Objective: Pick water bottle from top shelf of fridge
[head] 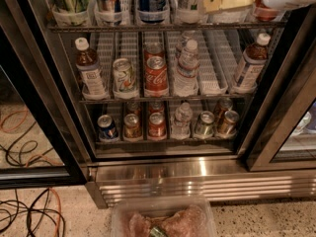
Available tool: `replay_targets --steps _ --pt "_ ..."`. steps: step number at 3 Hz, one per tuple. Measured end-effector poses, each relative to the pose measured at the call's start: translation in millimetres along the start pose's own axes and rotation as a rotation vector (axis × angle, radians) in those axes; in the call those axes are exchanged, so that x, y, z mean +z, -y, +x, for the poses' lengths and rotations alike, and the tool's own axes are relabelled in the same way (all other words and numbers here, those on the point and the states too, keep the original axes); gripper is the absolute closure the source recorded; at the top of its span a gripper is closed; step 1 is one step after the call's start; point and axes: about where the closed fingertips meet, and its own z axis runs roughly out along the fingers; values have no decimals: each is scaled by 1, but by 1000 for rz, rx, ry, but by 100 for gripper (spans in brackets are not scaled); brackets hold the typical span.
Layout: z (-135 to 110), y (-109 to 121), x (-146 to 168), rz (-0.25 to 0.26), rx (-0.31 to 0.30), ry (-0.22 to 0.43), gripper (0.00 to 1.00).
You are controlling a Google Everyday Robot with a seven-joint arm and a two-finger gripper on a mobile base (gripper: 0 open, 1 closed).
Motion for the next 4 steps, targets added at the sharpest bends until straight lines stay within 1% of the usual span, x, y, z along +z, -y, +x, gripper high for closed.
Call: replay_targets --steps 1,2,3,4 --pt "0 0 0 0 0 0 19" --pt "0 0 0 0 0 0 42" --pt "0 0 0 0 0 0 48" --pt "0 0 0 0 0 0 25"
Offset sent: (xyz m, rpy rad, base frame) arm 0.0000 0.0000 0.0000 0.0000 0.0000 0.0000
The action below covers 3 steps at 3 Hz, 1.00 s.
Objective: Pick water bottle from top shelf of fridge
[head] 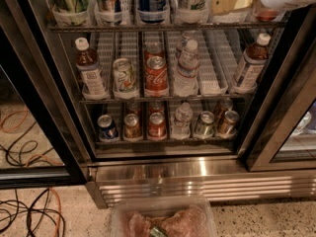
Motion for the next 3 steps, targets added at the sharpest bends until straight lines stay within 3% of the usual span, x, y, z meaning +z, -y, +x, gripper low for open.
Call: replay_targets --steps 1,2,3 --pt "0 0 0 0 0 0 3" --pt "-4 -7 -2 -1 -25 21 0" --pt "-12 -4 23 -13 -26 40 0"
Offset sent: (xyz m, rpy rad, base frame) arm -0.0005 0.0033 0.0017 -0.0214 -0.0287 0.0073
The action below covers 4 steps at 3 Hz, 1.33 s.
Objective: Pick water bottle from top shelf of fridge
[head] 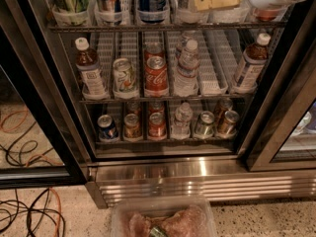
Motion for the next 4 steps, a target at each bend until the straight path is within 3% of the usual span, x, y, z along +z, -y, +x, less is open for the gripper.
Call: replay_targets --steps 4 --pt "-1 0 -2 3 -2 9 0"
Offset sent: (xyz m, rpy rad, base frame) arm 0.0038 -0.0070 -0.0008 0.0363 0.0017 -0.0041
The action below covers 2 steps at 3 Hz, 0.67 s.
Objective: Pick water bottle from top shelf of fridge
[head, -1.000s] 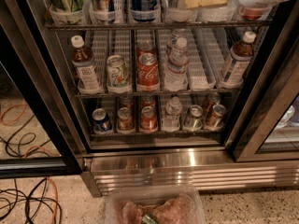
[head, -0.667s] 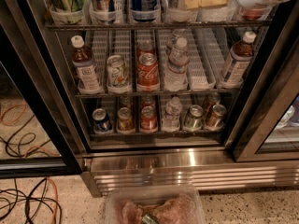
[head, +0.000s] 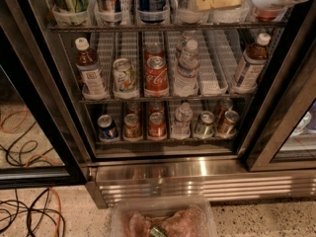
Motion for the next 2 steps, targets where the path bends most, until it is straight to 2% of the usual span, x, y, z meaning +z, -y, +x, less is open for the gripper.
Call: replay_targets --steps 1,2 --pt "-7 13 6 26 7 -1 0" --pt "-3 10 -5 61 -13 -28 0"
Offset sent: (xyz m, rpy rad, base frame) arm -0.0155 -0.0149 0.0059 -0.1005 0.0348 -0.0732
